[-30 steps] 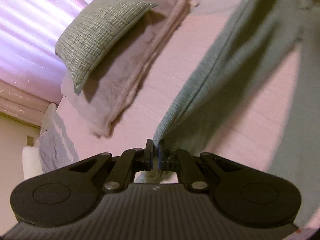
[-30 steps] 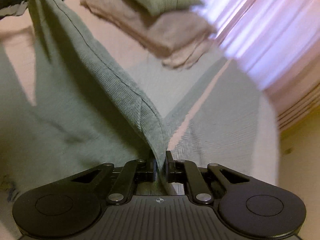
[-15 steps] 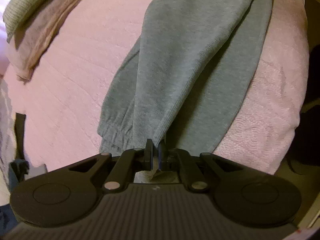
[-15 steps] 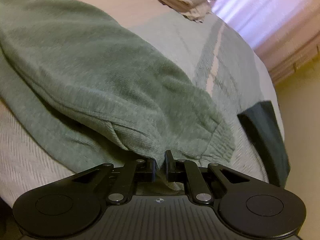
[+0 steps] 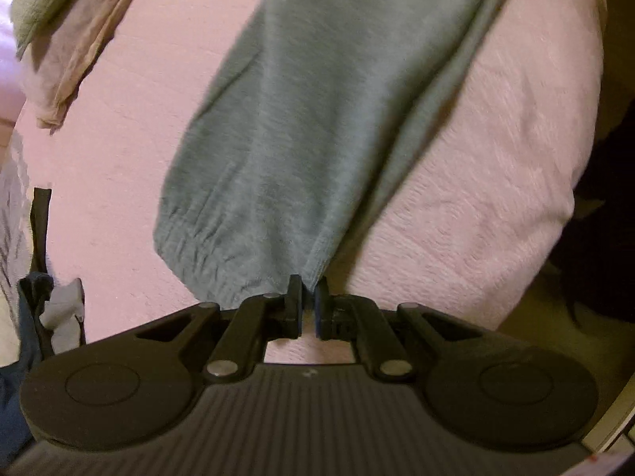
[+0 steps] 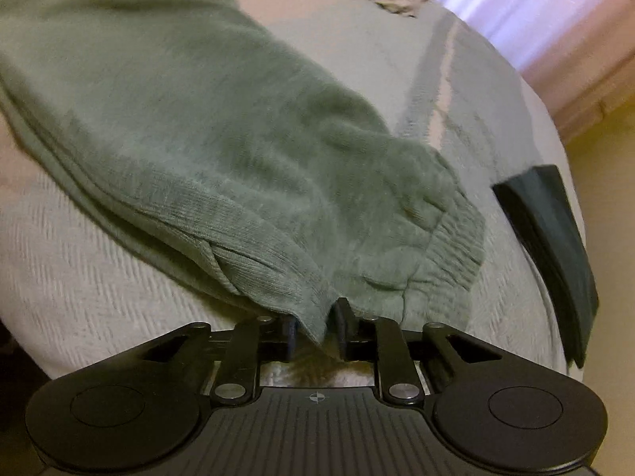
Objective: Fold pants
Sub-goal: 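Lift the cuffs and fold them toward the waistband, then open both tools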
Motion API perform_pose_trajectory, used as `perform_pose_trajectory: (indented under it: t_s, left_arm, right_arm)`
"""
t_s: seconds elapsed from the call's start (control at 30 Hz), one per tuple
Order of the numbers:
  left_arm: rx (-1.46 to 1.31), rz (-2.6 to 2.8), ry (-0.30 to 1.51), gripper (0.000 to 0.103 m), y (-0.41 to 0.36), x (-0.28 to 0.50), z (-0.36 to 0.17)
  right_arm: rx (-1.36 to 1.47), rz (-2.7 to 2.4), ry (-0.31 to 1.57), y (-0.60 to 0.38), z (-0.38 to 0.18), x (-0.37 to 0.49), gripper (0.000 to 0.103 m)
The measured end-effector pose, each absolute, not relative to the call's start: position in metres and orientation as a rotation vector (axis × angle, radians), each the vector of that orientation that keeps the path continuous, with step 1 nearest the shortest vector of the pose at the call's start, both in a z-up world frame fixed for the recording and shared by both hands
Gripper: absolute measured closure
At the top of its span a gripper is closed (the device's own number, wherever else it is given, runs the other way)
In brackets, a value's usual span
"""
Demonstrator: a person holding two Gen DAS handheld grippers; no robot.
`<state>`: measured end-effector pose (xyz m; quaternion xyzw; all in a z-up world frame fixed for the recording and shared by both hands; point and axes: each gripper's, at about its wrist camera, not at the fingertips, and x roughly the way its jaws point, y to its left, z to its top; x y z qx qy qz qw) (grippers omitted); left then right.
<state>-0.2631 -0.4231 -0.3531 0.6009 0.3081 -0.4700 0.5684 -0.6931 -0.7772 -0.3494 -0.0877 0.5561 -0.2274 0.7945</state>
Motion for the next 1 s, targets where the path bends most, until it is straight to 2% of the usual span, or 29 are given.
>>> perform_pose_trajectory:
  t_s: [0.13, 0.27, 0.47, 0.63, 0.73, 1.0]
  left_arm:
    - [1.388, -1.032, 0.772, 0.095, -0.421, -0.251, -0.338]
    - [1.340, -0.925, 0.813, 0.095, -0.404, -0.242, -0.316]
    - [1.069, -0.779, 0.904, 0.091, -0.392, -0.221, -0.289]
    - [0.788, -0.719, 0.996, 0.078, -0.380, -0.192, -0.282]
    - [0.623, -0.741, 1.054, 0.066, -0.377, -0.162, -0.287]
    - [0.297, -0.924, 1.144, 0.065, -0.392, -0.070, -0.325]
  right_arm:
    - [-0.122, -0.530, 1.227, -0.775, -0.328, -0.696, 0.066]
    - [-0.047, -0.566, 1.221, -0.766, -0.310, -0.706, 0.064]
    - [-0.017, -0.529, 1.147, -0.739, -0.283, -0.672, 0.063]
    - [0.039, -0.460, 1.092, -0.696, -0.271, -0.614, 0.062]
    - [0.035, -0.390, 1.076, -0.656, -0.271, -0.572, 0.062]
    - [0.080, -0.308, 1.089, -0.545, -0.298, -0.461, 0.061]
